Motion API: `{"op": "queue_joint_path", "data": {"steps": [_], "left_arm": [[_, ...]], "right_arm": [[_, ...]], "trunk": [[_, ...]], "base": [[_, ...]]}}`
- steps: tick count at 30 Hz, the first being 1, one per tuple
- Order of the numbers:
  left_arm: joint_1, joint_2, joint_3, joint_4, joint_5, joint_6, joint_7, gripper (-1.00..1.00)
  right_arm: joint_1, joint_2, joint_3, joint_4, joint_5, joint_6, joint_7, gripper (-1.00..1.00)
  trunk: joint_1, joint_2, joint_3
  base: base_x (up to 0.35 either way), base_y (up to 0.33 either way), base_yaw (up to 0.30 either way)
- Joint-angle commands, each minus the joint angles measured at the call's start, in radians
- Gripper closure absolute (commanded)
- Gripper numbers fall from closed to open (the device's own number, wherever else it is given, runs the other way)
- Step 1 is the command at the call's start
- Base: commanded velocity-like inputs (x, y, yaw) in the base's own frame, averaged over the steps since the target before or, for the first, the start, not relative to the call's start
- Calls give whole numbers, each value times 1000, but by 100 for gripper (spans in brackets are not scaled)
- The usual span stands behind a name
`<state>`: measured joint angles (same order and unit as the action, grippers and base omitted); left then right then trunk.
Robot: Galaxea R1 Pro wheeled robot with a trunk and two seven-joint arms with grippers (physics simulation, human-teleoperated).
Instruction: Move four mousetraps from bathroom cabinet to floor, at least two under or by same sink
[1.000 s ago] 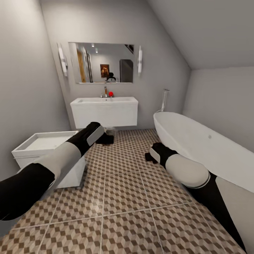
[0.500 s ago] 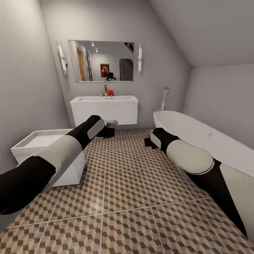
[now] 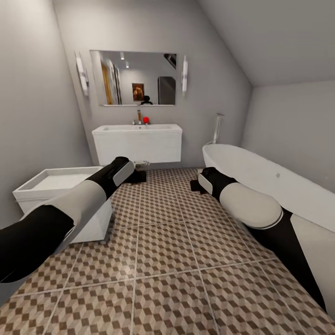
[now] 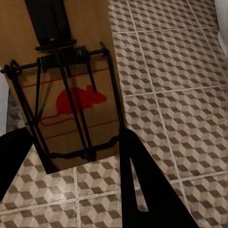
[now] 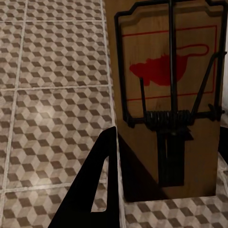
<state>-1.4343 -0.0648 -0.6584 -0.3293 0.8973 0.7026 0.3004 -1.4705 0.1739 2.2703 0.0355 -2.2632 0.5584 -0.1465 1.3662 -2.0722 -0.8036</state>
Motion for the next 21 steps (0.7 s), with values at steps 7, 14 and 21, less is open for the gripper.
{"op": "queue_joint_path", "data": {"steps": [7,14,21], "left_arm": [[0,-4,-10,-1,16,-69,0,100],[0,-4,-3,1,50,-91,-10,100],[0,16,9,30,116,-77,-135,100]], "right_arm": [[-1,1,7,0,-12,-50,-4,100],[-1,1,6,-1,-12,-98,6,100],[-1,1,6,-1,-12,-122,48,100]], "trunk": [[27,-50,-23],[54,-99,-45],[80,-148,-67]], "base": [[0,0,0],[0,0,0],[0,0,0]]}}
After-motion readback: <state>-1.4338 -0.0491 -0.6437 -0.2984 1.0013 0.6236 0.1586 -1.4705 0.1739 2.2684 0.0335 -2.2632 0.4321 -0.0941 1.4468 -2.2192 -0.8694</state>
